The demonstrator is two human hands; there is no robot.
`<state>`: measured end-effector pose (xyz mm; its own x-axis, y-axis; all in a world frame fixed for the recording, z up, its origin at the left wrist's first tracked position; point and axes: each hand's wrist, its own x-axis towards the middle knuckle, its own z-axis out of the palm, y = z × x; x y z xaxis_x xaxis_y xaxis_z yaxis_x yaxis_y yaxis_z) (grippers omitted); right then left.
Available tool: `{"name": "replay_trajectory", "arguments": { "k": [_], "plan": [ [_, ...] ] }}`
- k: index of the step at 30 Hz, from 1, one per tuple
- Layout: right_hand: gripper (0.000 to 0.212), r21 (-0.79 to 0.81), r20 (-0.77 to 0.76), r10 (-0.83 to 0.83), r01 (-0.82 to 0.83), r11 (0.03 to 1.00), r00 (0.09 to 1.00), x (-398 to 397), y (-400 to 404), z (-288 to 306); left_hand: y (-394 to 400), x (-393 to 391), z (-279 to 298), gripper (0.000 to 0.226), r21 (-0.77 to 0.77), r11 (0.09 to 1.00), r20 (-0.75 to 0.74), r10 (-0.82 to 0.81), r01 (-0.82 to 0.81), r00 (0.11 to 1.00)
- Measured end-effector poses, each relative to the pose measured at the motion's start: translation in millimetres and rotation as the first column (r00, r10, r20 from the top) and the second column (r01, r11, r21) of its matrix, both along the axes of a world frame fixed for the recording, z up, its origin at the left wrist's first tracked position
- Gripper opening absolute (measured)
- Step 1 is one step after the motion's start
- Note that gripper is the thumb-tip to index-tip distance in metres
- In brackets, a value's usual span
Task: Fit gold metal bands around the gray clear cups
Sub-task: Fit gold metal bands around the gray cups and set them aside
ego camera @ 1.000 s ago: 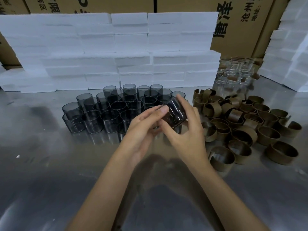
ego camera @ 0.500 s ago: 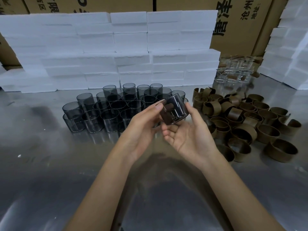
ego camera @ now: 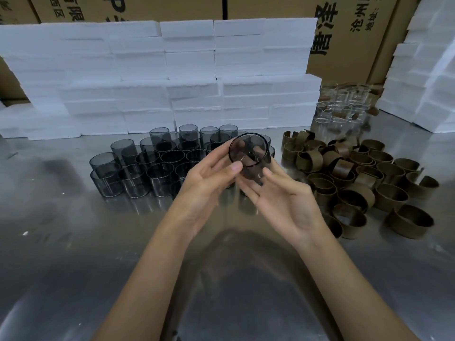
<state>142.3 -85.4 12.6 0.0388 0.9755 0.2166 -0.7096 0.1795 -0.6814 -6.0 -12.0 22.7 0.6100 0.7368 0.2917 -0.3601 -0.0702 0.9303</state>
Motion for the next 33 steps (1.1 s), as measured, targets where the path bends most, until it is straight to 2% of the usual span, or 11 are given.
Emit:
{"name": "replay_trajectory", "arguments": {
  "k": [2,5,11,15,17,20,22,24,28,31,33],
  "plan": [
    [0.054,-0.013,-0.088,0.007,-0.009,1.0,0.996,0,0,0,-4,2,-1,0.058,0.089,0.995,-0.029,0.056,-0.054,0.998],
    [0.046,-0.035,-0.131,-0.014,0.01,0.999,0.991,1,-2,3,-8,4,0,0.061,0.207,0.971,-0.069,0.136,-0.119,0.988],
    [0.07,-0.085,-0.154,-0.035,0.022,0.996,0.987,5,-2,-1,-13,5,3,0.057,0.397,0.884,-0.122,0.317,-0.246,0.941],
    [0.071,-0.072,-0.114,0.014,-0.022,0.997,0.993,1,1,-6,-19,11,0,0.063,0.4,0.848,-0.131,0.428,-0.347,0.894],
    [0.062,-0.085,-0.041,0.037,-0.04,0.996,0.998,-3,2,-8,-22,13,0,0.058,0.366,0.834,-0.149,0.49,-0.412,0.859],
    [0.071,-0.093,-0.053,0.076,-0.081,0.992,0.996,-8,4,-10,-23,15,0,0.05,0.334,0.789,-0.114,0.576,-0.515,0.809],
    [0.074,-0.088,-0.096,0.098,-0.107,0.99,0.991,-7,4,-12,-23,16,1,0.042,0.328,0.778,-0.046,0.58,-0.536,0.814],
    [0.071,-0.081,-0.118,0.106,-0.116,0.99,0.987,-4,5,-14,-23,15,1,0.024,0.327,0.786,0.008,0.553,-0.525,0.833],
    [0.065,-0.073,-0.15,0.061,-0.073,0.995,0.987,0,5,-14,-21,15,1,0.003,0.387,0.795,0.003,0.505,-0.467,0.863],
    [0.066,-0.058,-0.2,0.023,-0.035,0.998,0.979,4,6,-12,-21,14,-1,0.019,0.387,0.835,-0.07,0.449,-0.39,0.891],
    [0.066,-0.057,-0.216,0.0,-0.013,0.998,0.976,6,5,-12,-24,15,-4,0.045,0.41,0.857,-0.134,0.394,-0.311,0.91]
  ]
}}
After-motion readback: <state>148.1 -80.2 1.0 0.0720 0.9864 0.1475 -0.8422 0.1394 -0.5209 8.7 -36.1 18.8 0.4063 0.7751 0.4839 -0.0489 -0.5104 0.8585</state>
